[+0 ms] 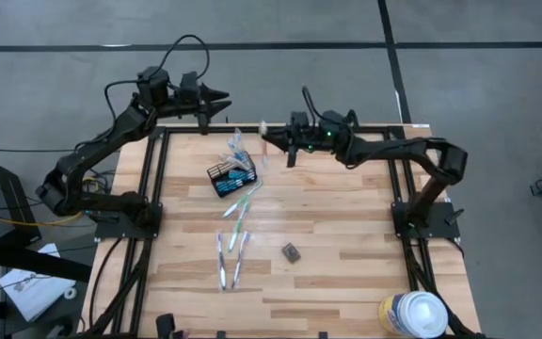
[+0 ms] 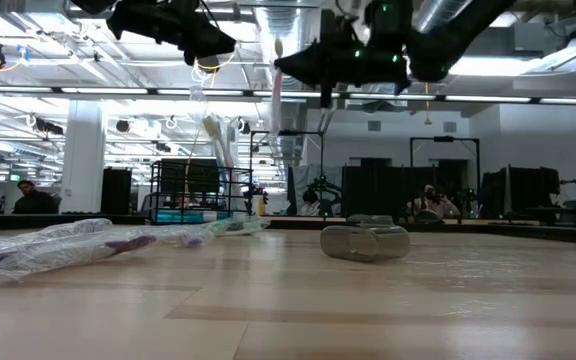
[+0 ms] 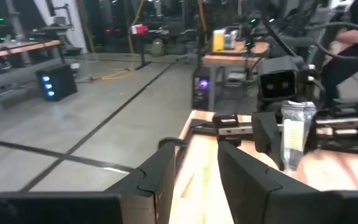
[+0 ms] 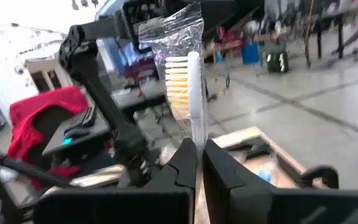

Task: Pick & Place toothbrushing station
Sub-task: Put the orange toothbrush into the black organizer

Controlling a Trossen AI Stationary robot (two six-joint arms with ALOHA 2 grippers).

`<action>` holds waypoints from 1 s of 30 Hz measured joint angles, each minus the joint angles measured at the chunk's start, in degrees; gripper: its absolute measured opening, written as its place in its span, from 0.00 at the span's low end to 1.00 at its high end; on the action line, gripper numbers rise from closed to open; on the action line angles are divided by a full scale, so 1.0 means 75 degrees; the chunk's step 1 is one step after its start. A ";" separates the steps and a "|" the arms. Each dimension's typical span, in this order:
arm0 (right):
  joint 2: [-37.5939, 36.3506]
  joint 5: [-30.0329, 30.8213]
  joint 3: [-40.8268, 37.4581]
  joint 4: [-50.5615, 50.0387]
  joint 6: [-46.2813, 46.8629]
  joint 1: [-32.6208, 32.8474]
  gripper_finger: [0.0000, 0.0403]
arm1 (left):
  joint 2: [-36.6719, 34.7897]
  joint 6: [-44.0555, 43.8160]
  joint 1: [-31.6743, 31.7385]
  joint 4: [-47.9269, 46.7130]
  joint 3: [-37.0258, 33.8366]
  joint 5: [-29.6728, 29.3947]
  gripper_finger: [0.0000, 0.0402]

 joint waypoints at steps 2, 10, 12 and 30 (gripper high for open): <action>0.0301 -0.0004 -0.0127 0.0694 -0.0006 -0.0030 0.00 | 0.0055 0.0106 -0.0011 0.0009 0.0000 -0.0196 0.29; 0.1605 -0.0484 0.0244 0.2247 0.0237 -0.0152 0.01 | 0.0240 0.0167 -0.0011 0.0055 -0.0003 -0.0442 0.29; 0.1793 -0.0585 0.0436 0.2223 0.0239 -0.0176 0.01 | 0.0259 0.0191 -0.0011 0.0047 -0.0006 -0.0442 0.29; 0.1912 -0.0550 0.0761 0.1795 -0.0540 -0.0281 0.00 | 0.0268 0.0371 -0.0011 0.0076 -0.0003 -0.0440 0.29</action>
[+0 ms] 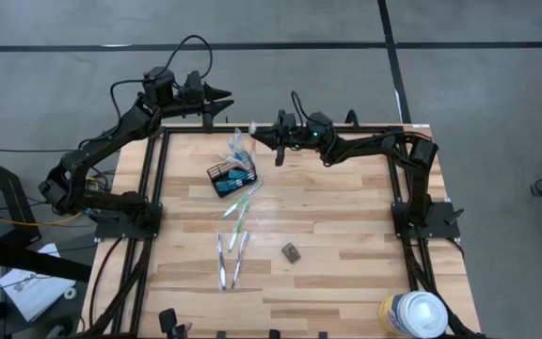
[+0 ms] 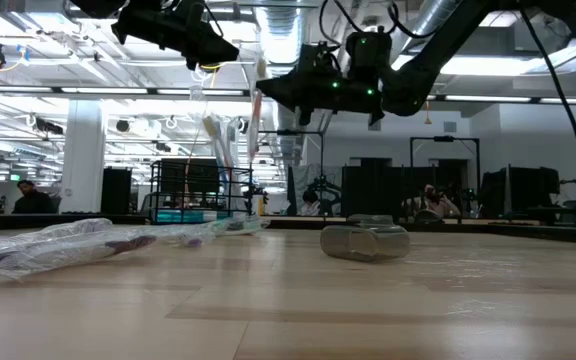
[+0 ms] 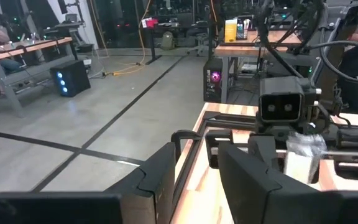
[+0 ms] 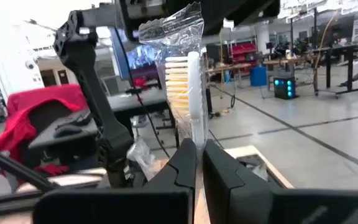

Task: Pick & Place toothbrushing station
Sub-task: Put the orange toothbrush into the black organizer

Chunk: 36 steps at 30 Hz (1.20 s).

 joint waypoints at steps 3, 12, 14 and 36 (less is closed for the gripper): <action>0.0075 0.0161 0.0002 -0.0256 -0.0180 0.0038 0.00 | 0.0000 0.0000 0.0000 0.0000 0.0000 0.0000 0.29; 0.0718 0.0118 0.0419 0.0015 -0.0039 0.0131 0.00 | 0.0000 0.0001 0.0000 0.0002 0.0001 0.0000 0.29; 0.0797 -0.0065 0.0668 0.0018 0.0027 0.0121 0.00 | 0.0000 0.0035 0.0000 0.0000 0.0001 0.0003 0.29; 0.0854 -0.0190 0.0915 -0.0616 -0.0296 0.0265 0.00 | 0.0000 0.0069 0.0003 -0.0003 0.0001 0.0003 0.29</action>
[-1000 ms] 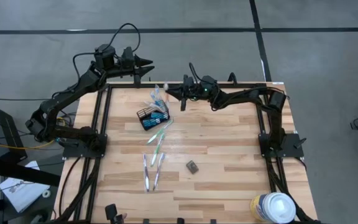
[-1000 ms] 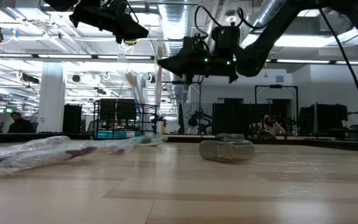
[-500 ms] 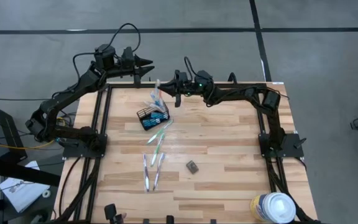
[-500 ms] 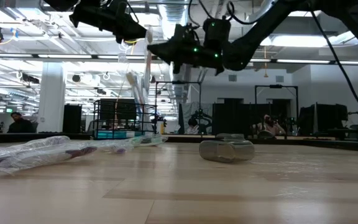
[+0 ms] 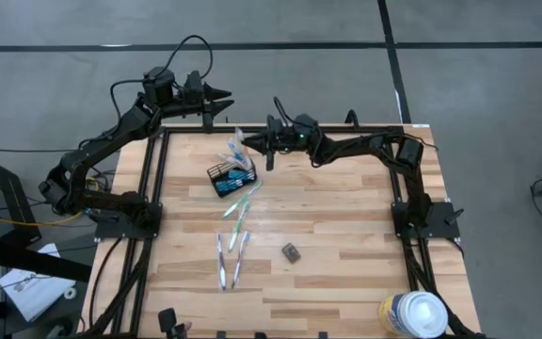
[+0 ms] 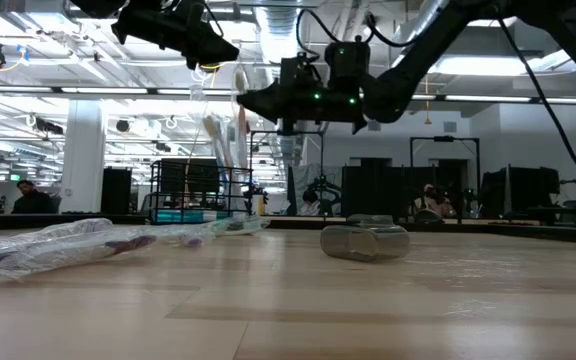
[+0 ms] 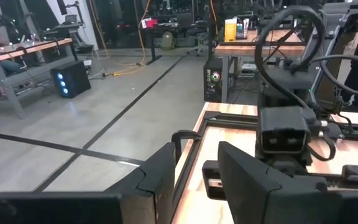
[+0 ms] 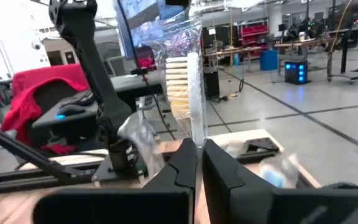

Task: Pick & Place toothbrushing station
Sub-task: Put the orange toothbrush into the black organizer

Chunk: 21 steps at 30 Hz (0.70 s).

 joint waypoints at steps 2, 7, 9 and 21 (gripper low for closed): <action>0.0000 0.0012 -0.0116 0.0135 0.0000 0.0003 0.00 | 0.0000 0.0100 -0.0003 -0.0002 0.0000 0.0002 0.29; 0.0000 0.0029 -0.0245 0.0179 -0.0084 0.0000 0.00 | 0.0003 0.0127 -0.0001 0.0000 -0.0001 0.0003 0.29; -0.0001 0.0030 -0.0245 0.0216 -0.0225 0.0013 0.00 | 0.0003 0.0126 -0.0003 0.0000 0.0000 0.0003 0.29; 0.0398 0.0455 -0.0212 0.1100 -0.0892 0.0244 0.00 | 0.0003 0.0126 0.0000 -0.0007 -0.0003 0.0003 0.29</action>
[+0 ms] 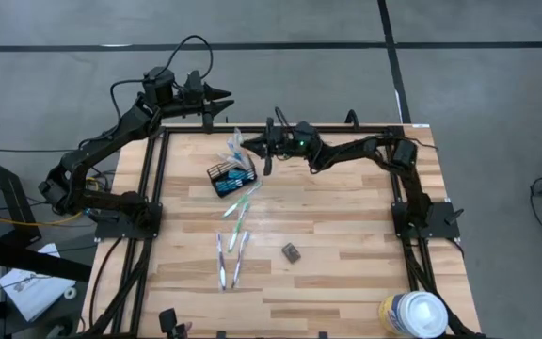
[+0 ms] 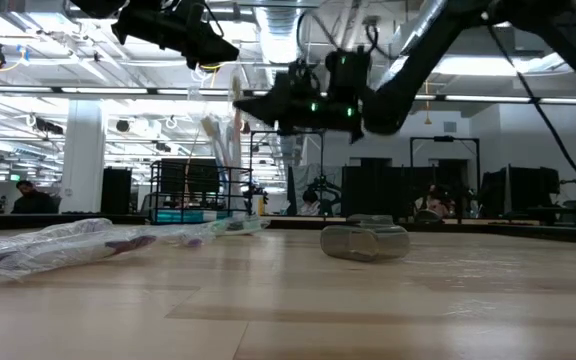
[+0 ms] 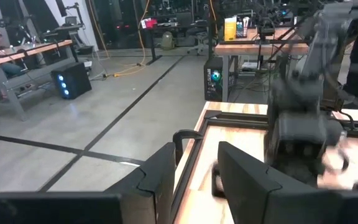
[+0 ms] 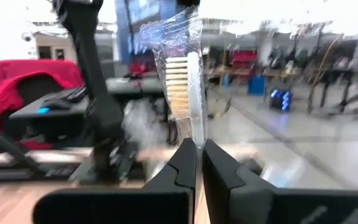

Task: Pick & Place toothbrushing station
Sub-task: Put the orange toothbrush into the black organizer

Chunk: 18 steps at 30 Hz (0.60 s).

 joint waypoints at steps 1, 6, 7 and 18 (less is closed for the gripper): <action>0.0172 -0.0038 -0.0035 0.0184 0.0218 0.0007 0.00 | 0.0000 0.0003 -0.0003 0.0031 -0.0024 0.0000 0.29; 0.0968 -0.0061 -0.0027 0.1439 0.0804 0.0069 0.00 | 0.0000 0.0003 -0.0003 0.0020 -0.0497 0.0000 0.29; 0.1032 -0.0061 -0.0027 0.1549 0.0792 0.0060 0.00 | 0.0000 0.0004 -0.0003 0.0032 -0.0615 0.0000 0.29; 0.1094 -0.0127 -0.0012 0.0707 0.0044 0.0096 0.00 | 0.0003 -0.0023 -0.0044 0.1422 -0.1957 0.0000 0.29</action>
